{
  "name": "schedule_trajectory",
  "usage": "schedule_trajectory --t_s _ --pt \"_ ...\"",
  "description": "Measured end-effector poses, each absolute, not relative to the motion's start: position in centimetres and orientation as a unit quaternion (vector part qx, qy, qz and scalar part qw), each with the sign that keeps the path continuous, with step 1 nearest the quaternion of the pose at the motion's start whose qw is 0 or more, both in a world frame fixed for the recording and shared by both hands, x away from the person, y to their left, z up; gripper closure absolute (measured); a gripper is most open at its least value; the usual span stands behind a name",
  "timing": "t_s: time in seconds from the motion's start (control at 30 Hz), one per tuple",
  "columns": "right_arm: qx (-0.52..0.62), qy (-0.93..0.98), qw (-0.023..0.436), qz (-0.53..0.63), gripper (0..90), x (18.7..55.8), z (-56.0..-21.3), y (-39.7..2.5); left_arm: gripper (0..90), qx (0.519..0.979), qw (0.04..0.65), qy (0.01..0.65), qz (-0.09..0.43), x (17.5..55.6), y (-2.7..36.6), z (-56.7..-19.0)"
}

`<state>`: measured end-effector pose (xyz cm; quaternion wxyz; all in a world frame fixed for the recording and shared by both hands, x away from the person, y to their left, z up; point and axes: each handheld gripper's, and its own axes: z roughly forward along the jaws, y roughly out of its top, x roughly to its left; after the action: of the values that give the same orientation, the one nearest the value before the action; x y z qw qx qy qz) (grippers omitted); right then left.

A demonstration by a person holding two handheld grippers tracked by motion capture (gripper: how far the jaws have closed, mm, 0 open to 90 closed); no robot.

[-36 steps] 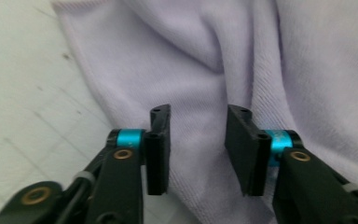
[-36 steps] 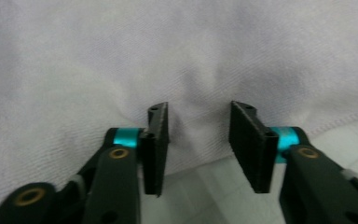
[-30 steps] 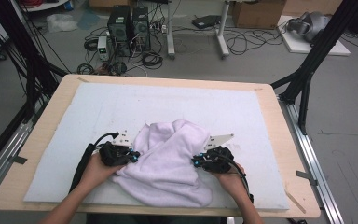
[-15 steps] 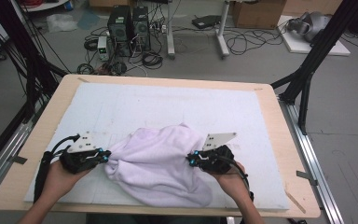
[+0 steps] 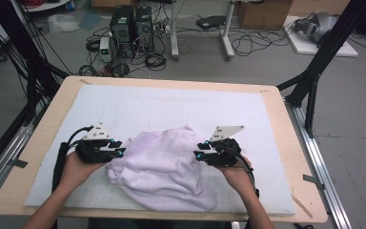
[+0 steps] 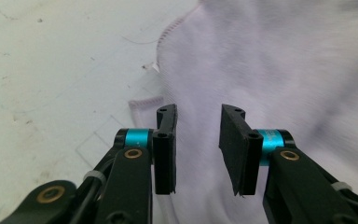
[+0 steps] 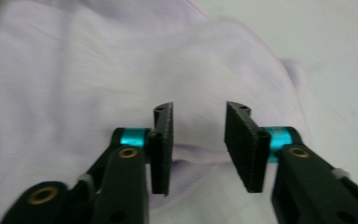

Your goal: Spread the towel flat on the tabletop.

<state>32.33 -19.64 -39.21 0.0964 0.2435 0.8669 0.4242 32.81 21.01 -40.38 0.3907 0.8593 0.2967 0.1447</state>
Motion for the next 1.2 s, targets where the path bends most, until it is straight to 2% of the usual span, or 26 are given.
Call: schedule_trajectory --t_s 0.1,0.17,0.23,0.3,0.33,0.43,0.83,0.9,0.97,1.03,1.2 --pt "0.274 0.866 0.090 0.409 55.1 33.8 -40.6 -19.8 58.4 0.862 0.368 0.319 0.143 34.4 19.9 -42.1" --pt "0.290 0.859 0.077 0.415 54.5 34.6 -41.2 -19.7 59.6 0.869 0.353 0.319 0.140 34.9 19.5 -42.9" --pt "0.295 0.853 0.063 0.427 60.4 35.4 -41.9 -19.4 79.3 0.875 0.353 0.308 0.125 35.1 19.3 -43.3" --pt "0.285 0.858 0.050 0.425 77.8 35.8 -42.6 -18.9 85.5 0.872 0.354 0.310 0.137 34.9 19.3 -43.0" --pt "0.277 0.863 0.045 0.421 83.7 35.9 -42.8 -18.7 86.0 0.872 0.355 0.309 0.139 34.8 19.4 -42.9" --pt "0.267 0.870 0.054 0.411 85.9 35.7 -43.0 -18.4 86.4 0.863 0.363 0.317 0.150 34.6 20.0 -42.3" --pt "0.237 0.867 0.122 0.422 87.0 32.0 -37.3 -20.5 86.1 0.828 0.423 0.315 0.188 33.8 20.1 -38.0" --pt "0.232 0.868 0.110 0.424 86.3 31.0 -37.1 -20.6 82.3 0.831 0.424 0.310 0.181 33.6 19.8 -37.7" --pt "0.228 0.883 0.090 0.400 82.7 30.5 -37.9 -20.5 64.1 0.836 0.419 0.313 0.167 33.4 19.9 -37.8" --pt "0.223 0.894 0.094 0.378 74.8 29.9 -38.8 -20.7 54.0 0.836 0.421 0.312 0.161 33.2 20.3 -38.0" --pt "0.247 0.866 0.107 0.422 52.1 30.8 -38.8 -22.4 47.7 0.841 0.402 0.327 0.155 34.3 20.4 -39.1"
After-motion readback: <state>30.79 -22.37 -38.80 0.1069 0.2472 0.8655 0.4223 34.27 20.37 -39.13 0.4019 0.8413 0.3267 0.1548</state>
